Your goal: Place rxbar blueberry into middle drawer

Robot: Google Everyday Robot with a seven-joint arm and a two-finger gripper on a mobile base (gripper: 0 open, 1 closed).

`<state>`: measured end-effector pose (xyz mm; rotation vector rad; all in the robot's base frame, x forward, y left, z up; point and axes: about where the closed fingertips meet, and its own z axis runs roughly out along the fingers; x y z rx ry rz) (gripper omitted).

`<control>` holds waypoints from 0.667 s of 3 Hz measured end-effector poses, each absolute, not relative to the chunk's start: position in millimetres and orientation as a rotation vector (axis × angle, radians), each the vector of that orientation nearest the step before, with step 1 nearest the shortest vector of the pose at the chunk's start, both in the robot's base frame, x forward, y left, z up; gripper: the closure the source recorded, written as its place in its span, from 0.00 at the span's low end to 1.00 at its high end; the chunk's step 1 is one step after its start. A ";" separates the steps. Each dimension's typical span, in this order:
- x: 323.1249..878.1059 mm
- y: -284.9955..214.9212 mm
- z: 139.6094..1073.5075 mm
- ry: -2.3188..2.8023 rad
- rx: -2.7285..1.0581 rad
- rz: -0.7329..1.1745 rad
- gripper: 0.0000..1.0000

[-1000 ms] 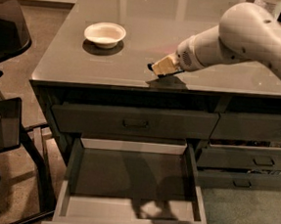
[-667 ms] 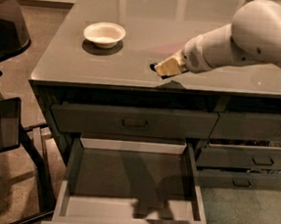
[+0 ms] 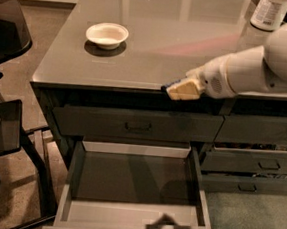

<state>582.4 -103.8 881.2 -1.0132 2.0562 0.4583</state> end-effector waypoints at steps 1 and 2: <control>551.2 -112.4 854.7 2.068 -1.010 0.518 1.00; 535.4 -108.2 807.0 2.112 -1.011 0.577 1.00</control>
Offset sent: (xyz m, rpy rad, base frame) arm -0.0655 -0.0030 -0.1361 0.0625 0.1832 0.0339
